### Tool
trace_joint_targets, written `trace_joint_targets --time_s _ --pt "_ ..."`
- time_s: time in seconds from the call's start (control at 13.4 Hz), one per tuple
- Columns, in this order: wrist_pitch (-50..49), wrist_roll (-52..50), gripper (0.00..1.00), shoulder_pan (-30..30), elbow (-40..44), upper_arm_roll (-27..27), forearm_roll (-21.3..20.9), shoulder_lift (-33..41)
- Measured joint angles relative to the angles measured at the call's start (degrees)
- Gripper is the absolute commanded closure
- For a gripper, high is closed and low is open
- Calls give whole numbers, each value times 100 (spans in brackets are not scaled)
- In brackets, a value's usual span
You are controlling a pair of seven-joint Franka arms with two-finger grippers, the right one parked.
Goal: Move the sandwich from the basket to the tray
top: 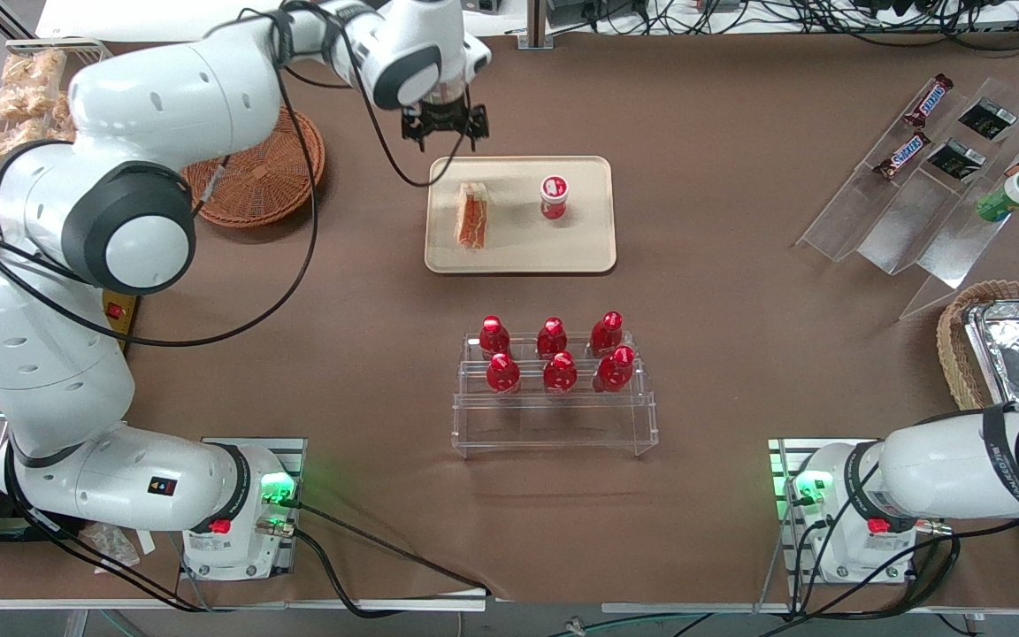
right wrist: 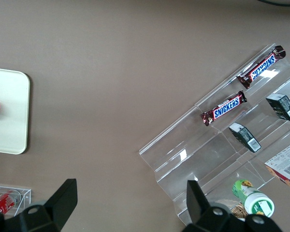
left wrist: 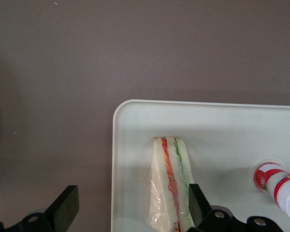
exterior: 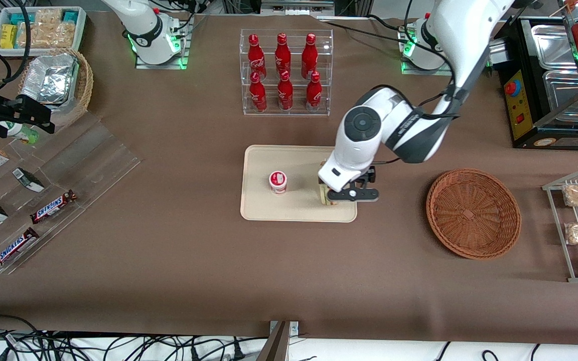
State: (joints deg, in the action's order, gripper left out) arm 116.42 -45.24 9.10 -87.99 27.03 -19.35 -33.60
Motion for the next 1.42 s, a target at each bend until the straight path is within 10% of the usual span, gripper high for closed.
trace_joint_targets --time_s 0.97,1.42 --pt "-1449 19 0 -952 848 9 66 510" --pt "-1590 1212 0 -1081 762 -656 954 1219"
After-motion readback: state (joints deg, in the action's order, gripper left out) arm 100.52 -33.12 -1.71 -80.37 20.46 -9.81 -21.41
